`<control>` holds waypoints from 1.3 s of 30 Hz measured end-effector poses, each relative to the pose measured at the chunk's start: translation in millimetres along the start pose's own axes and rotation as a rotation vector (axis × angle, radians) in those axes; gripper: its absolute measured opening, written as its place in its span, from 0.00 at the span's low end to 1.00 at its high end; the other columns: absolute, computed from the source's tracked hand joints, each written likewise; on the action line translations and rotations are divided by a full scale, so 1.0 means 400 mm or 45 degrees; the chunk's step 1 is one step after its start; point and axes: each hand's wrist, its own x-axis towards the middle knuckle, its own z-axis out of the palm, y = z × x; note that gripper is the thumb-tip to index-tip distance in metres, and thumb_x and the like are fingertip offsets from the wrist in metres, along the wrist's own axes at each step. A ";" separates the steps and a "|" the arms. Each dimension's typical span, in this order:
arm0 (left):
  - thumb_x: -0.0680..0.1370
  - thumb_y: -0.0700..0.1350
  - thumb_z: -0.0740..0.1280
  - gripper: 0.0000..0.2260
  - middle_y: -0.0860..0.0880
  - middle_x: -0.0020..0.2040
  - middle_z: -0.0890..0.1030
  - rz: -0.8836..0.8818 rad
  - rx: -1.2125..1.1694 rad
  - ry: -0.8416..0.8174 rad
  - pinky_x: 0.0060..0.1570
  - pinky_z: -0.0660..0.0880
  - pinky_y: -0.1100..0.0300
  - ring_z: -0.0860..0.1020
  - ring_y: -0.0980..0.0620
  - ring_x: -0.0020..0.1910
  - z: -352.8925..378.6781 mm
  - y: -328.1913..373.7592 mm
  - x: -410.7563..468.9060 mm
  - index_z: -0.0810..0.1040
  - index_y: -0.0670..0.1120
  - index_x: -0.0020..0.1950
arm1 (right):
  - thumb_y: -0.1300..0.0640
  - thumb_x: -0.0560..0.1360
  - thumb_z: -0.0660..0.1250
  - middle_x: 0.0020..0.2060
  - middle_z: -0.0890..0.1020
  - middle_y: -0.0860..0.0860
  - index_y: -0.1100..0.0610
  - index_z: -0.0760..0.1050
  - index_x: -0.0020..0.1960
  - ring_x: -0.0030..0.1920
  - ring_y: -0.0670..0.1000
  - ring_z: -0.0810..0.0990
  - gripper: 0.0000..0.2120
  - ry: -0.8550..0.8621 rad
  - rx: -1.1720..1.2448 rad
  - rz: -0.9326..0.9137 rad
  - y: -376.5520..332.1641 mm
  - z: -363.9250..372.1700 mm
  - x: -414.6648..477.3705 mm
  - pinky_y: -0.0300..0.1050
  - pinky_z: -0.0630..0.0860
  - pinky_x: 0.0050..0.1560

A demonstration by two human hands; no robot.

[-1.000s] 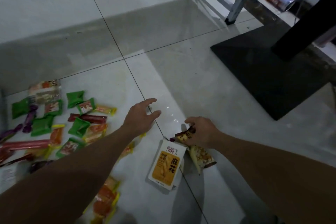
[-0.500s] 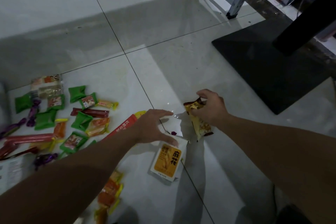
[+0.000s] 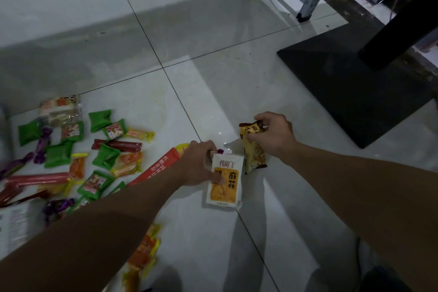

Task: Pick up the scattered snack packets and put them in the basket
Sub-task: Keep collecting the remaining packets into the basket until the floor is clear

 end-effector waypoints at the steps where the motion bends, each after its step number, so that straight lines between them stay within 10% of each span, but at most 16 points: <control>1: 0.63 0.47 0.81 0.23 0.53 0.48 0.79 -0.045 -0.183 0.005 0.48 0.78 0.56 0.77 0.52 0.50 -0.004 0.002 0.001 0.70 0.49 0.48 | 0.58 0.66 0.78 0.55 0.77 0.51 0.53 0.76 0.62 0.50 0.47 0.76 0.26 0.002 0.012 -0.010 -0.006 0.000 0.003 0.36 0.73 0.46; 7: 0.67 0.34 0.77 0.23 0.47 0.45 0.82 -0.188 -0.714 0.269 0.45 0.81 0.45 0.83 0.47 0.44 -0.035 -0.009 0.021 0.66 0.53 0.47 | 0.56 0.68 0.77 0.58 0.77 0.51 0.51 0.76 0.62 0.51 0.48 0.77 0.24 0.050 0.026 -0.063 -0.042 0.004 0.029 0.36 0.73 0.45; 15: 0.68 0.33 0.75 0.22 0.51 0.42 0.80 -0.297 -0.745 0.820 0.37 0.78 0.57 0.81 0.47 0.42 -0.138 -0.056 0.007 0.67 0.47 0.52 | 0.57 0.68 0.77 0.53 0.78 0.49 0.54 0.76 0.62 0.46 0.46 0.77 0.23 -0.003 0.051 -0.172 -0.129 0.043 0.045 0.31 0.72 0.40; 39: 0.68 0.32 0.75 0.20 0.41 0.48 0.81 -0.267 -0.992 1.545 0.45 0.80 0.41 0.82 0.40 0.47 -0.650 -0.240 -0.445 0.73 0.51 0.49 | 0.56 0.68 0.77 0.53 0.78 0.49 0.54 0.78 0.60 0.54 0.49 0.78 0.21 -0.322 0.118 -0.745 -0.737 0.412 -0.123 0.39 0.72 0.51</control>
